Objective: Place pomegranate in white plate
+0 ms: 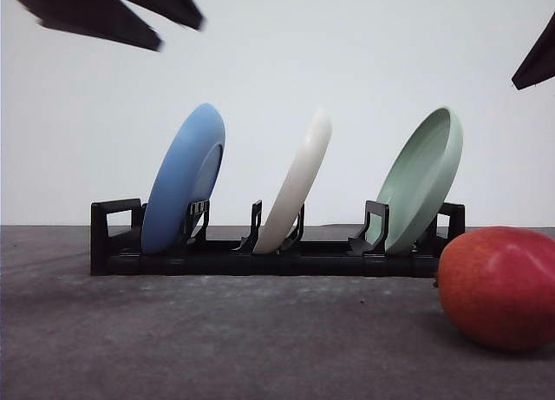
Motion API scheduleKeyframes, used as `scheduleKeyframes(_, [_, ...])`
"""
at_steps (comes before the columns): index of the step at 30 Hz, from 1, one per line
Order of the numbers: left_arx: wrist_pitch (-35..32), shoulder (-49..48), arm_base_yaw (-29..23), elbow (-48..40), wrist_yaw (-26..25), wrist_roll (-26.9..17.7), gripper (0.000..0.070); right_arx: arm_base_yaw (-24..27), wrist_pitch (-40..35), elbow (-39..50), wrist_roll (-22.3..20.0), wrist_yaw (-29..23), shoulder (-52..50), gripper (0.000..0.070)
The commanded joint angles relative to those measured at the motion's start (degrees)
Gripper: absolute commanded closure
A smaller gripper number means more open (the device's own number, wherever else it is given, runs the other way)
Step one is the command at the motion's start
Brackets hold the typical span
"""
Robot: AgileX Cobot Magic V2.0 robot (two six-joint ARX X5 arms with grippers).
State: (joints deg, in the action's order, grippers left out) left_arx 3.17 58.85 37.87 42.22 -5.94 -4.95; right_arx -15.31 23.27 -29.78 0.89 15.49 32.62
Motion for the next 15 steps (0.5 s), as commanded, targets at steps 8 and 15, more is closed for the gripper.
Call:
scheduleKeyframes(8, [-14.30, 14.92, 5.65, 3.76, 8.73, -0.61, 0.0283, -0.20, -0.72, -0.98, -0.02, 0.12, 0.15, 0.0307])
scheduleKeyframes(15, [-15.43, 26.78, 7.61, 11.32, 11.92, -0.58, 0.0284, -0.20, -0.70, -0.98, -0.04, -0.32, 0.15, 0.0307])
